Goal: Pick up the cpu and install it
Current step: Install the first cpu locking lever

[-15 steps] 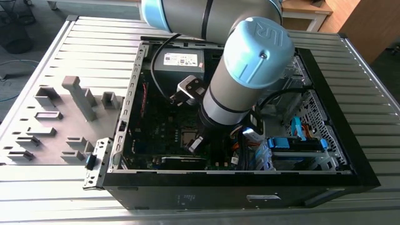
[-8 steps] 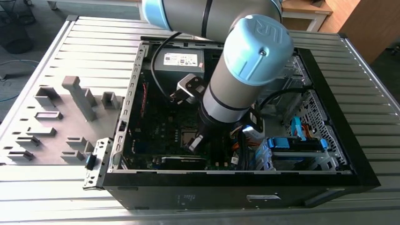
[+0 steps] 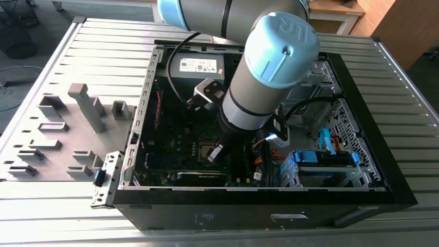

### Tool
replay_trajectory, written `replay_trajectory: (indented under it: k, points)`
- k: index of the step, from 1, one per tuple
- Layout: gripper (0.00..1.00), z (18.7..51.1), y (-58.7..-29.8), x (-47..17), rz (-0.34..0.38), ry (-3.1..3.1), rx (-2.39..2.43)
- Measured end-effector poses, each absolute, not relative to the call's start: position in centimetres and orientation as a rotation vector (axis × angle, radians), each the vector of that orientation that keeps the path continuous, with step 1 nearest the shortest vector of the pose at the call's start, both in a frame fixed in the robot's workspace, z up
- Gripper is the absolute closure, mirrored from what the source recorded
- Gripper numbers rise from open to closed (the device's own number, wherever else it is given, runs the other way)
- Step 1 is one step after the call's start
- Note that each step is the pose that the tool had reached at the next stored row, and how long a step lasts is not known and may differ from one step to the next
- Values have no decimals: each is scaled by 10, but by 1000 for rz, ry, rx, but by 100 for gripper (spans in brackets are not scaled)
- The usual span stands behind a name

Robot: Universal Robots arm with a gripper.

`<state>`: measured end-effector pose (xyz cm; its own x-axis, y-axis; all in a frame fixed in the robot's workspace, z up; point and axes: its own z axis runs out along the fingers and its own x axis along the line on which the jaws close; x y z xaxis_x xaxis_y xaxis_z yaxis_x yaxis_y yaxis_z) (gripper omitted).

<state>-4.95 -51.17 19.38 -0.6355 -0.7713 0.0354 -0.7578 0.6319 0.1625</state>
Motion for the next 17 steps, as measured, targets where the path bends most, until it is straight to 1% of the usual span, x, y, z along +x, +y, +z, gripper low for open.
replay_trajectory:
  k: [17]
  points:
    - [89,188,-511,-48,-197,-2734,1323]
